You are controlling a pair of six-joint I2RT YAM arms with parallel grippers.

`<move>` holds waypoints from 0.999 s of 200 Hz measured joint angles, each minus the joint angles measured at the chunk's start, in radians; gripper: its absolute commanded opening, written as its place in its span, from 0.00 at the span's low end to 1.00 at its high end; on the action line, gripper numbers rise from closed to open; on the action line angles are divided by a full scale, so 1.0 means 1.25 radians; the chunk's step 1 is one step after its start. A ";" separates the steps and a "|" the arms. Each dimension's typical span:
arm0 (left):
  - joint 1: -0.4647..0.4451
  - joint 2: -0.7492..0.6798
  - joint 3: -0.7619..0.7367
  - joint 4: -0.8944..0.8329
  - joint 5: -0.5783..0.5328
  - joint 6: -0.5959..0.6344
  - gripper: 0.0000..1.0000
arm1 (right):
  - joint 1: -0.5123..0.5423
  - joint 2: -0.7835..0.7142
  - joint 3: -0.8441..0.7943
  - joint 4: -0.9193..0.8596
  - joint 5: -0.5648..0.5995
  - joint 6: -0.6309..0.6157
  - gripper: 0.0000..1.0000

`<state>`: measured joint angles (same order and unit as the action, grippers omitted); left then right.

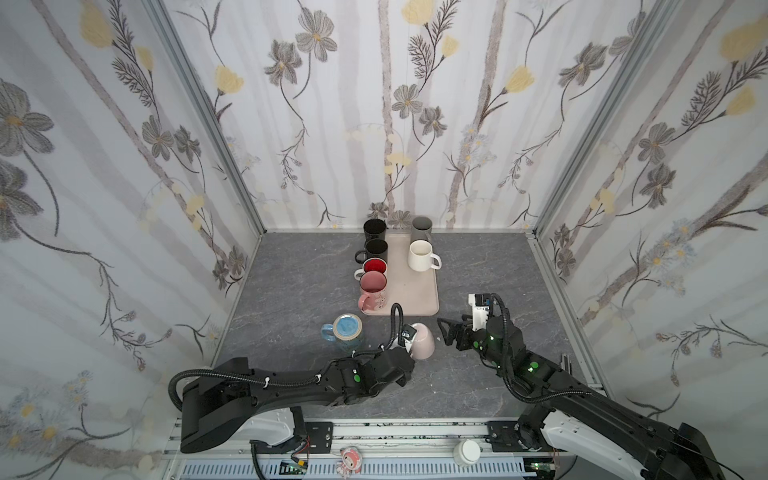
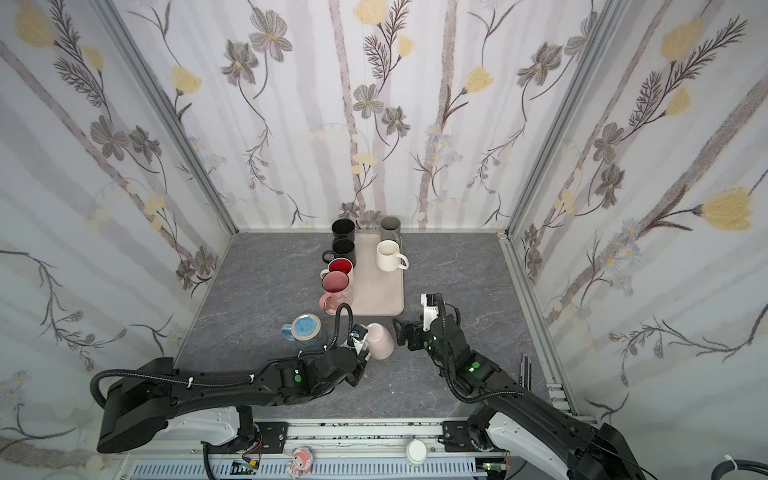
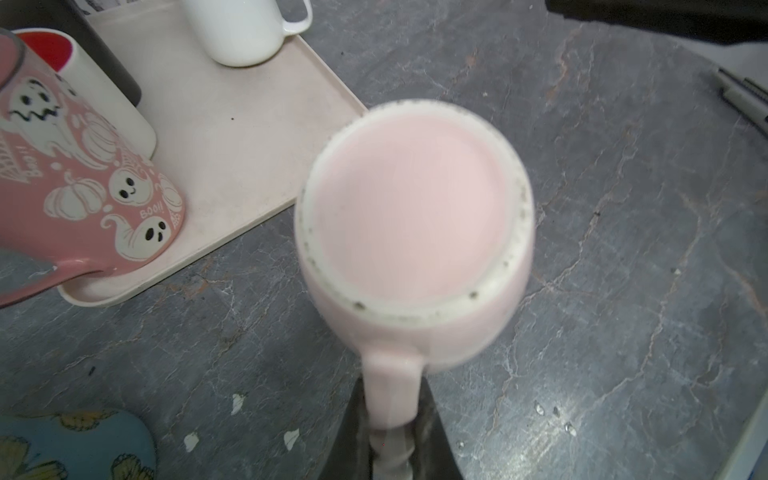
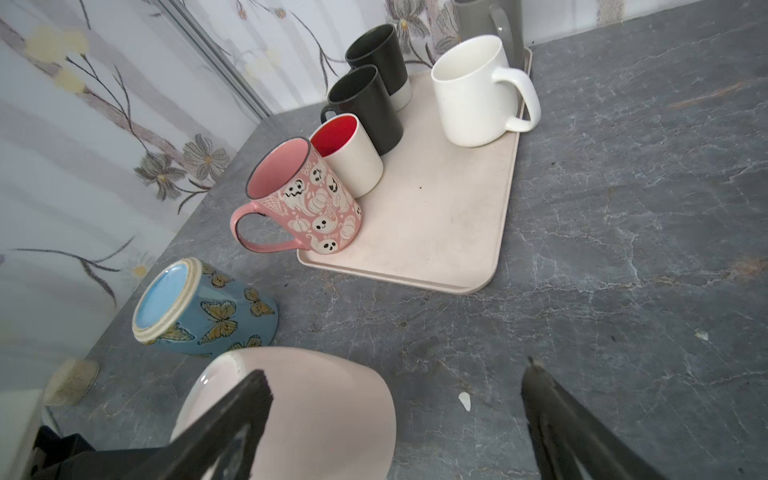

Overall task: Turn the mug right side up
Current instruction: 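Lift and turn the light pink mug with the left gripper toward the right gripper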

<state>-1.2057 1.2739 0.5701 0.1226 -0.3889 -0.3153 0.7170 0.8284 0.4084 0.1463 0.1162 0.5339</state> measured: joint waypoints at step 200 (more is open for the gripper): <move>0.254 -0.233 -0.041 0.501 0.253 -0.121 0.00 | 0.038 0.204 0.055 0.551 -0.378 0.160 0.86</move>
<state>-0.8879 0.9829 0.5190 0.7486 -0.0727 -0.4664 0.7647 1.0828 0.4767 0.8349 -0.3569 0.7334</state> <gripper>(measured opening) 0.103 0.867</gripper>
